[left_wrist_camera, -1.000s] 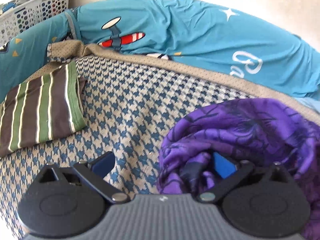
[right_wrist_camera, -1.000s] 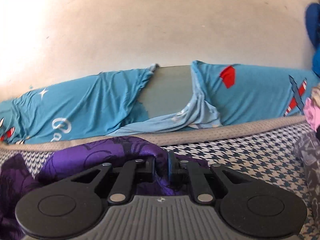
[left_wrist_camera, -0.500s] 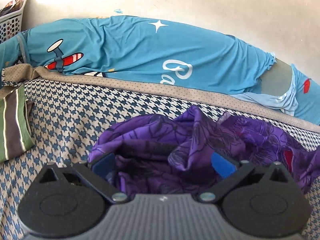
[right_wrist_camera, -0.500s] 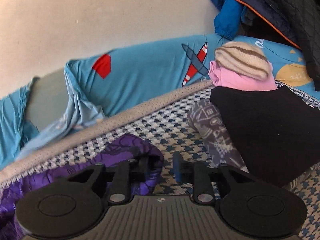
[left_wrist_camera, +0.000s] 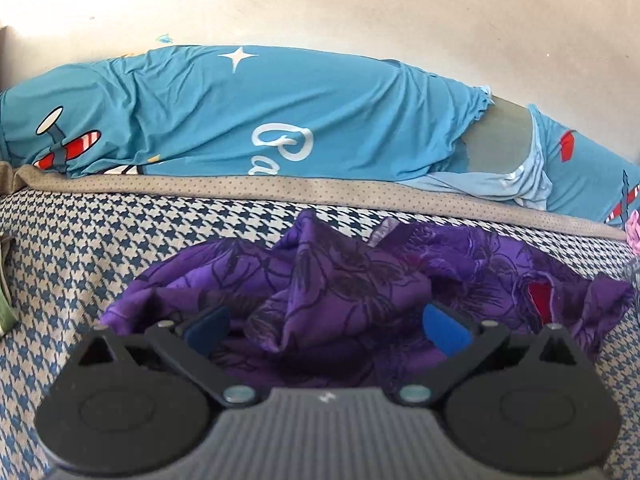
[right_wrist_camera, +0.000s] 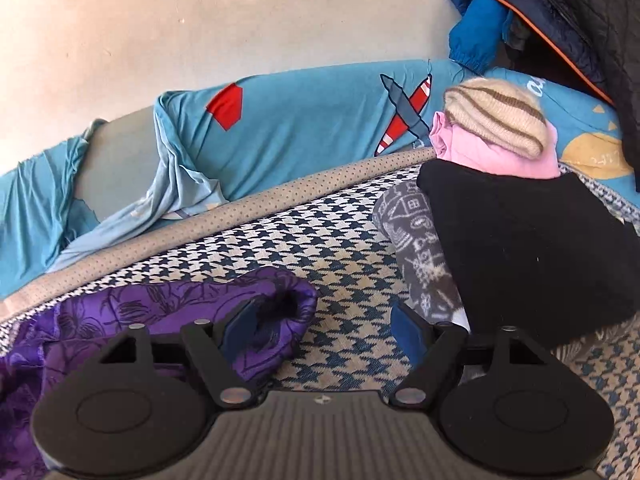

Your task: Fold clothes

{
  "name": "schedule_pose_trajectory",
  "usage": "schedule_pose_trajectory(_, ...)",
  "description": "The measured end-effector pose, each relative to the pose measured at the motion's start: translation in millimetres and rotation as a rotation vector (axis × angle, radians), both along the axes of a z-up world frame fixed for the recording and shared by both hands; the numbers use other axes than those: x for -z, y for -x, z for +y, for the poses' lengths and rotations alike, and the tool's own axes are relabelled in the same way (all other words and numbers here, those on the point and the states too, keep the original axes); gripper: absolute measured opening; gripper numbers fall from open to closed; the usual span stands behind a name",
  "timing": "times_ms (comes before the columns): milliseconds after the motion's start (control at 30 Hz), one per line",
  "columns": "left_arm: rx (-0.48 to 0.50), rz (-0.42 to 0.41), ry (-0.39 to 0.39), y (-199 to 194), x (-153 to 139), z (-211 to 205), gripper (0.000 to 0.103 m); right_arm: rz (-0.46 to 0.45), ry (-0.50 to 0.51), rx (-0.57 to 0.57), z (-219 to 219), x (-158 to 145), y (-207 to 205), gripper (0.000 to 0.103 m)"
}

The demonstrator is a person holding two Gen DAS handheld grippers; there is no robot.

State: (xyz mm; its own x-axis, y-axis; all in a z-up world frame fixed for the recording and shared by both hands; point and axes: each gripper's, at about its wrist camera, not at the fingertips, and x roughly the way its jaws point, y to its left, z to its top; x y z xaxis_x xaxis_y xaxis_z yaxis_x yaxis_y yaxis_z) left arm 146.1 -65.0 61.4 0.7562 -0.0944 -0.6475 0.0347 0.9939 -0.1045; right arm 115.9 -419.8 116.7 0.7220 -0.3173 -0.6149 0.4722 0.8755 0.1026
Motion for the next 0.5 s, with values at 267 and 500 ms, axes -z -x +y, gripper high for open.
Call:
schedule_pose_trajectory(267, 0.014, 0.014, -0.01, -10, 9, -8, 0.103, 0.018, -0.07, -0.079, 27, 5, 3, 0.075)
schedule_pose_trajectory(500, -0.052, -0.014, -0.004, -12, 5, 3, 0.103, -0.033, -0.07, -0.172, 48, 0, 2, 0.075)
